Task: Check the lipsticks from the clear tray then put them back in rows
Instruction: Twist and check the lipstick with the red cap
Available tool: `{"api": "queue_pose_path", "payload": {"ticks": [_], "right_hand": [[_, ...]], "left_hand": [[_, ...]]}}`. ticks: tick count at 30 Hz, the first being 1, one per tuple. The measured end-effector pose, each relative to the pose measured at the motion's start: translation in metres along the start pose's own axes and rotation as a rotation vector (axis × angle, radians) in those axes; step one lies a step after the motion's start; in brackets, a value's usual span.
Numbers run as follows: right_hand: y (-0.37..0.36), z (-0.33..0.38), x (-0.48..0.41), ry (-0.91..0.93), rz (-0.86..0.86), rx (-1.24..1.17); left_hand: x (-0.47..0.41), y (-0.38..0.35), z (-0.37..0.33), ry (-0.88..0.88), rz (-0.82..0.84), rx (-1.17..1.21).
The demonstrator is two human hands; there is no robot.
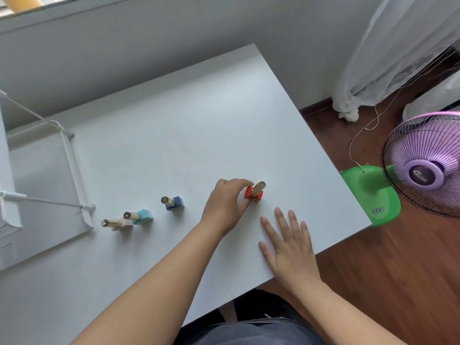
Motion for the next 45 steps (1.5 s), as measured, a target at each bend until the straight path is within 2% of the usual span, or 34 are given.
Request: {"api": "queue_pose_path", "payload": {"ticks": [5, 13, 16, 19, 22, 26, 33, 45], "right_hand": [[-0.004, -0.002, 0.001, 0.006, 0.020, 0.008], [-0.006, -0.002, -0.002, -0.063, 0.081, -0.044], [0.005, 0.007, -0.017, -0.200, 0.020, -0.251], [0.032, 0.029, -0.042, -0.323, -0.063, -0.588], [0.051, 0.069, -0.064, -0.347, -0.004, -0.849], [0.077, 0.115, -0.082, -0.331, 0.063, -1.046], [0.088, 0.169, -0.079, -0.207, 0.307, -1.109], [0.121, 0.185, -0.094, -0.184, 0.214, -1.211]], "left_hand": [[0.003, 0.000, 0.008, 0.072, 0.014, 0.094], [0.044, 0.035, 0.040, 0.306, -0.037, 0.432], [0.061, 0.051, 0.054, 0.351, -0.074, 0.473], [0.078, 0.063, 0.068, 0.385, -0.090, 0.499], [0.092, 0.076, 0.080, 0.414, -0.101, 0.512], [0.106, 0.097, 0.085, 0.431, -0.129, 0.575], [0.116, 0.127, 0.093, 0.416, -0.092, 0.670], [0.098, 0.159, 0.080, 0.335, -0.062, 0.575]]}}
Point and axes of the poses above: each hand's wrist, its own x-axis away from the middle knuckle, its own y-axis out of the back of the hand, z = x × y, the point moved 10 cm from there along -x, towards the middle knuckle, and after that the axes turned 14 degrees about -z, right-handed, at the moved point
